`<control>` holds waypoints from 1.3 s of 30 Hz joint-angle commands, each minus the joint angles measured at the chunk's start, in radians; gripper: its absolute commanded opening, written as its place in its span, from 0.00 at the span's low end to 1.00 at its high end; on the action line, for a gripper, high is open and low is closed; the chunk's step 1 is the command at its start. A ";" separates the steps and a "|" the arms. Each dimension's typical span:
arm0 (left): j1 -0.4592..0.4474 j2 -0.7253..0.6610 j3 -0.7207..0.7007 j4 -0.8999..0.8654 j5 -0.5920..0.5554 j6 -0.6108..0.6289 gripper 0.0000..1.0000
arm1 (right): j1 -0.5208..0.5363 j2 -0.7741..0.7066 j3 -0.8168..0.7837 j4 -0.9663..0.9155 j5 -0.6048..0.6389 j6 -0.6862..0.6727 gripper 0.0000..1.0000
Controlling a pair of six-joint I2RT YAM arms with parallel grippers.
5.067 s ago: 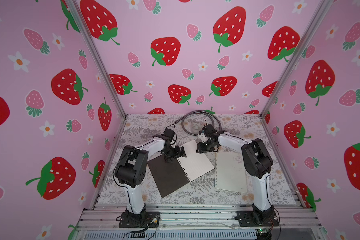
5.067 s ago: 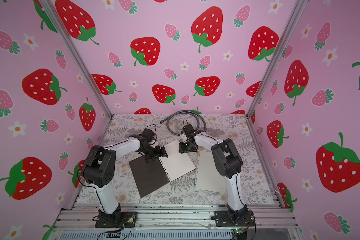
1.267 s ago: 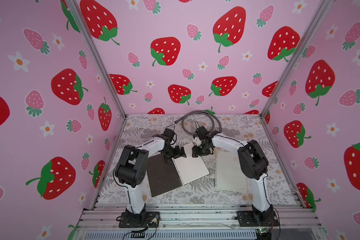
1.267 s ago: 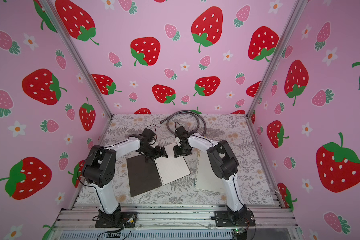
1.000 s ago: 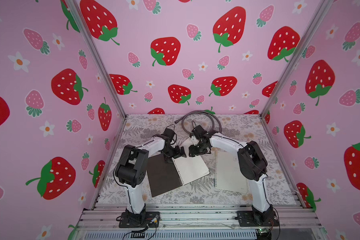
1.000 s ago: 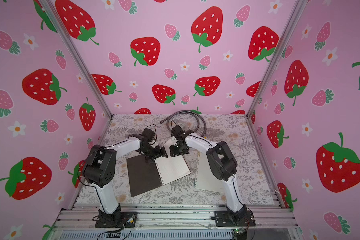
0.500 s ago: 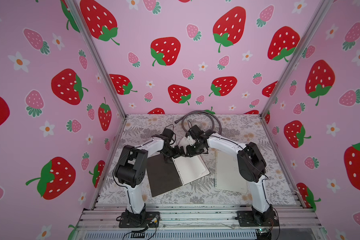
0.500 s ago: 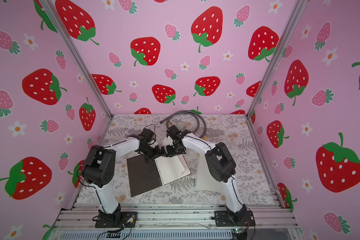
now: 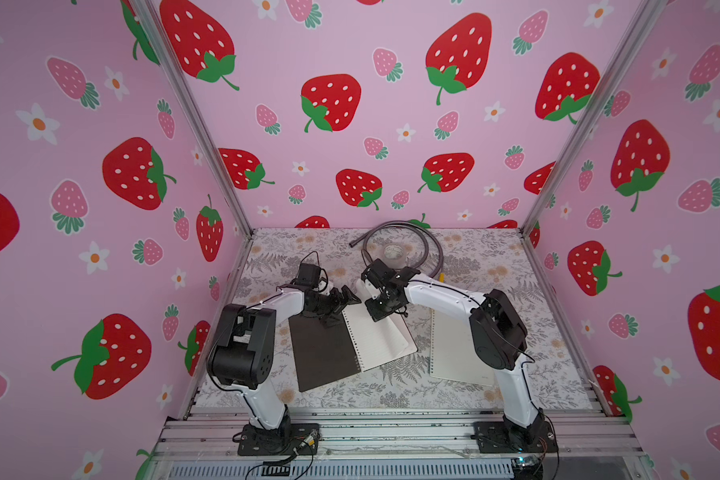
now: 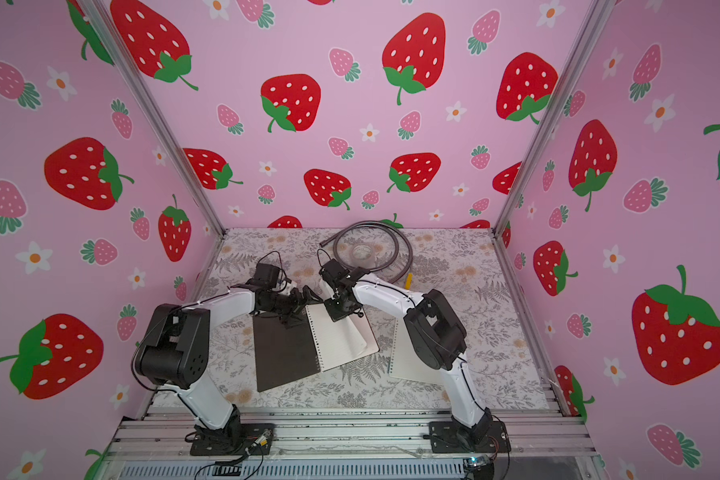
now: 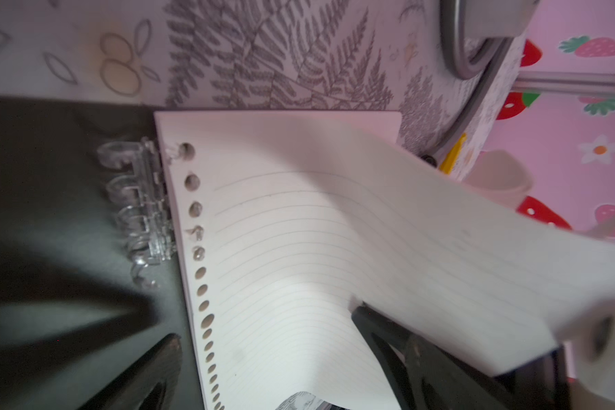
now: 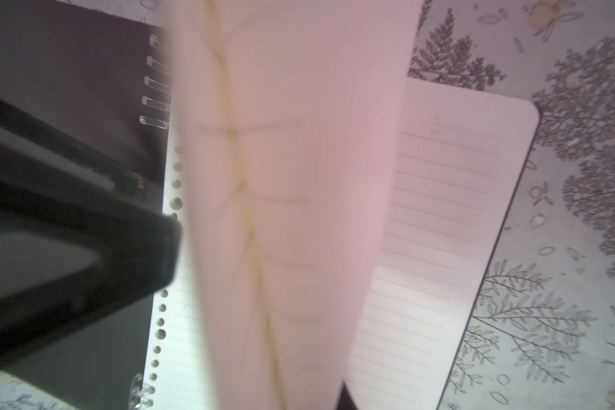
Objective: Tear off pages from different notebooks
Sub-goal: Tear off the paper from the notebook.
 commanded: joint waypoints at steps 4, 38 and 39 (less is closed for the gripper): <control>0.066 -0.083 -0.026 0.164 0.089 -0.160 1.00 | 0.048 -0.025 -0.038 0.061 0.271 -0.052 0.06; -0.006 0.059 0.079 0.268 0.071 -0.304 0.10 | 0.092 -0.056 -0.094 0.145 0.254 -0.082 0.05; -0.008 0.062 0.081 0.270 0.074 -0.306 0.07 | 0.092 -0.056 -0.093 0.146 0.252 -0.082 0.05</control>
